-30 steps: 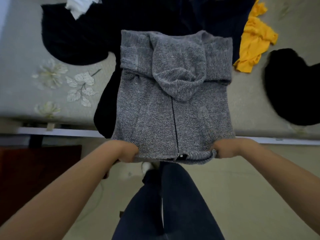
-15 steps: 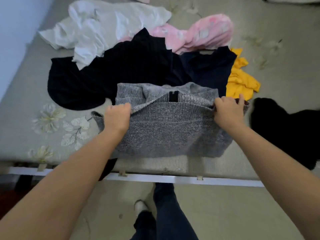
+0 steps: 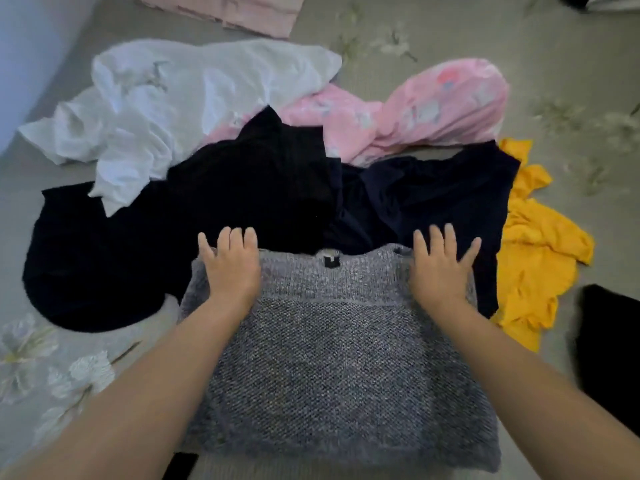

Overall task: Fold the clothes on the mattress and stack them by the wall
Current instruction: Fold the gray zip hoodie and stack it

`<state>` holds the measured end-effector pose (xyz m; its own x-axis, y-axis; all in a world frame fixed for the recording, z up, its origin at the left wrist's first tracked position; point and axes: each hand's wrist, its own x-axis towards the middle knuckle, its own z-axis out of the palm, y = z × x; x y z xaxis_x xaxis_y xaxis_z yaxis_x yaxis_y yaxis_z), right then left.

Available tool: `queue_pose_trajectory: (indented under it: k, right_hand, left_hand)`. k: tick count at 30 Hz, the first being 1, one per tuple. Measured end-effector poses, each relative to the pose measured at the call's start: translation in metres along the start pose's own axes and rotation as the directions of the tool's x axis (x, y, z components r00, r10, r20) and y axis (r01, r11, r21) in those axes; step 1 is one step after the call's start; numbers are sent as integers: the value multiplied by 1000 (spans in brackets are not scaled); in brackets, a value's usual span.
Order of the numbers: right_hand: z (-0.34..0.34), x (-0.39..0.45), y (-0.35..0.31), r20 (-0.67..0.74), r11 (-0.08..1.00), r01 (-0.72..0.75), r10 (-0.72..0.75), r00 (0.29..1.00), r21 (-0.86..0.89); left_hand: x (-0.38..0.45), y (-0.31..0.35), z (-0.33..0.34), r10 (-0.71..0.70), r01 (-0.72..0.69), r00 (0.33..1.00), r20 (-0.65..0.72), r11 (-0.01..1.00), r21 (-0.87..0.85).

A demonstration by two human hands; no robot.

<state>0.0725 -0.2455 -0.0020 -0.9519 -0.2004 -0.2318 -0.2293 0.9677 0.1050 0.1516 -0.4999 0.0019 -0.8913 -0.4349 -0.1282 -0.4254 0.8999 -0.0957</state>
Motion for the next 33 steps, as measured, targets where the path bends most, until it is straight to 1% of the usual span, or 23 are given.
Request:
queue_pose_trajectory:
  k: [2, 4, 5, 6, 7, 8, 10, 11, 12, 15, 19, 20, 22, 23, 24, 25, 26, 27, 28, 29, 30, 31, 33]
  right_hand:
    - [11, -6, -7, 0, 984, -22, 22, 1000, 179]
    - [23, -32, -13, -116, 943, 54, -17, 993, 330]
    - [28, -49, -17, -175, 935, 121, -65, 982, 334]
    - [33, -67, -21, -201, 938, 197, -142, 969, 287]
    - [40, -80, -24, -190, 943, 250, -209, 959, 221]
    - [47, -89, -26, -106, 946, 260, -244, 964, 191]
    - [65, -87, -29, 93, 956, 203, -226, 970, 213]
    - [76, -82, -29, 166, 962, 169, -206, 964, 214]
    - [86, -76, -30, 186, 967, 155, -194, 963, 204]
    - [103, -63, -36, 193, 968, 165, -201, 961, 187]
    - [96, -60, -34, 257, 967, 159, -208, 944, 199]
    - [93, -60, -33, 271, 967, 158, -210, 939, 200]
    - [83, -62, -33, 280, 964, 143, -204, 938, 224]
    - [77, -69, -35, 245, 957, 114, -182, 952, 268]
    - [69, -78, -38, 170, 938, 105, -169, 971, 331]
    - [61, -91, -43, 79, 918, 140, -182, 980, 371]
    - [55, -110, -50, -19, 904, 219, -228, 973, 367]
    - [51, -131, -60, -98, 889, 322, -307, 947, 327]
    - [49, -152, -72, -131, 871, 414, -392, 910, 266]
    - [50, -172, -85, -99, 865, 463, -453, 886, 194]
    - [53, -186, -97, -17, 869, 474, -477, 879, 144]
    - [56, -196, -107, 71, 880, 461, -470, 880, 112]
    - [69, -203, -118, 127, 906, 422, -424, 897, 45]
  left_hand:
    - [-19, 18, 18, 55, -55, 998, -3, 979, -194]
    - [-50, 33, 34, 239, -254, 967, -86, 916, -311]
    - [-65, 37, 40, 347, -368, 930, -122, 880, -302]
    - [-76, 39, 46, 431, -450, 893, -127, 856, -256]
    - [-82, 39, 52, 472, -481, 876, -97, 851, -209]
    - [-84, 38, 58, 469, -468, 882, -38, 865, -182]
    - [-80, 36, 71, 379, -357, 919, 108, 916, -182]
    - [-77, 36, 78, 335, -306, 926, 177, 936, -172]
    - [-73, 37, 87, 309, -278, 922, 234, 948, -157]
    - [-63, 43, 103, 307, -289, 899, 312, 952, -104]
    - [-51, 41, 92, 327, -319, 854, 405, 944, -90]
    - [-46, 39, 85, 356, -347, 849, 389, 933, -96]
    - [-32, 33, 72, 444, -432, 856, 265, 896, -106]
    - [-24, 29, 66, 481, -470, 852, 205, 877, -104]
    - [-13, 24, 62, 488, -480, 855, 175, 873, -90]
    - [-4, 19, 59, 473, -470, 862, 185, 881, -63]
    - [5, 13, 57, 443, -449, 868, 224, 893, -25]
    - [13, 8, 56, 404, -423, 872, 278, 906, 12]
    - [19, 3, 55, 367, -404, 865, 342, 914, 42]
    - [25, -1, 54, 343, -399, 847, 405, 915, 59]
    - [29, -5, 53, 341, -408, 826, 448, 911, 60]
    - [32, -8, 53, 354, -424, 812, 463, 904, 53]
    - [36, -8, 52, 409, -479, 803, 433, 876, 59]
